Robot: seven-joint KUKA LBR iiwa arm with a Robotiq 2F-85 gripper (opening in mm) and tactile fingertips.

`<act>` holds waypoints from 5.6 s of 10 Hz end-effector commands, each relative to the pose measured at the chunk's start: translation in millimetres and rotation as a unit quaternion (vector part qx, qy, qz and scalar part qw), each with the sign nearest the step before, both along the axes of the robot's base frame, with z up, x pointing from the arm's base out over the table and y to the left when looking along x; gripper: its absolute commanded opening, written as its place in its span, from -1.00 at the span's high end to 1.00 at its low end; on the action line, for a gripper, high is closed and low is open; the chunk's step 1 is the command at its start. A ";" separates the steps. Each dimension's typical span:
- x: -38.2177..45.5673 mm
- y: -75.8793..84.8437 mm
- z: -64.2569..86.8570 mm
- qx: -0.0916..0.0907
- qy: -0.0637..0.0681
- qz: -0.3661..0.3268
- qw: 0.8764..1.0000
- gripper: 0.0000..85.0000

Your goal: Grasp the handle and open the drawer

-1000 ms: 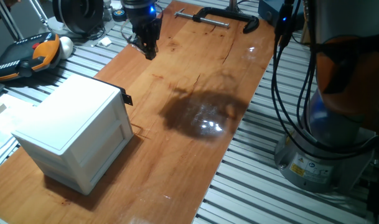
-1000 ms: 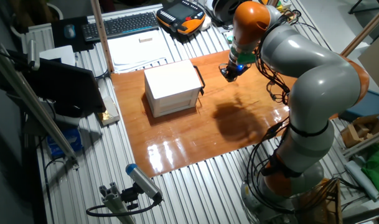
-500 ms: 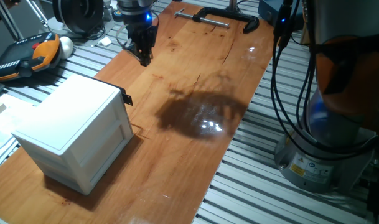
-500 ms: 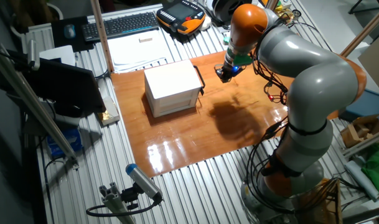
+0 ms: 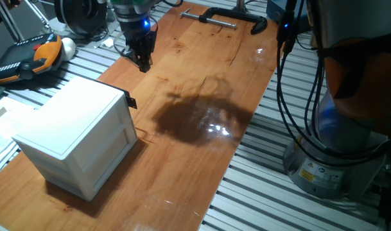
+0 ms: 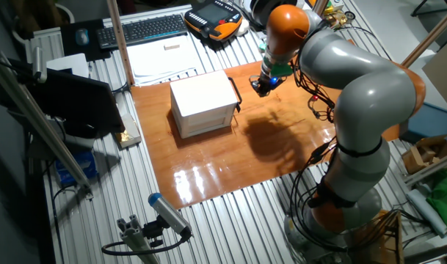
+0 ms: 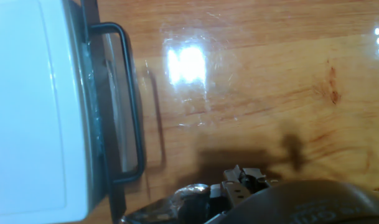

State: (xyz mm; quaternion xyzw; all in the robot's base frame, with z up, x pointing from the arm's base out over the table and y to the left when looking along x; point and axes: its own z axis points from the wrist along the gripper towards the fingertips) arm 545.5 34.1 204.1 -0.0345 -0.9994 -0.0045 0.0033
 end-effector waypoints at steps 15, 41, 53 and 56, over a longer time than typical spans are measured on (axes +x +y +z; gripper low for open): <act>2.3 40.6 -23.0 -0.034 -0.006 -0.017 0.999 0.98; 4.9 36.4 -18.8 -0.012 -0.011 -0.004 1.000 0.98; 21.3 61.4 -1.2 0.002 -0.012 -0.008 1.000 0.98; 28.6 70.8 0.6 -0.012 -0.010 0.001 1.000 0.98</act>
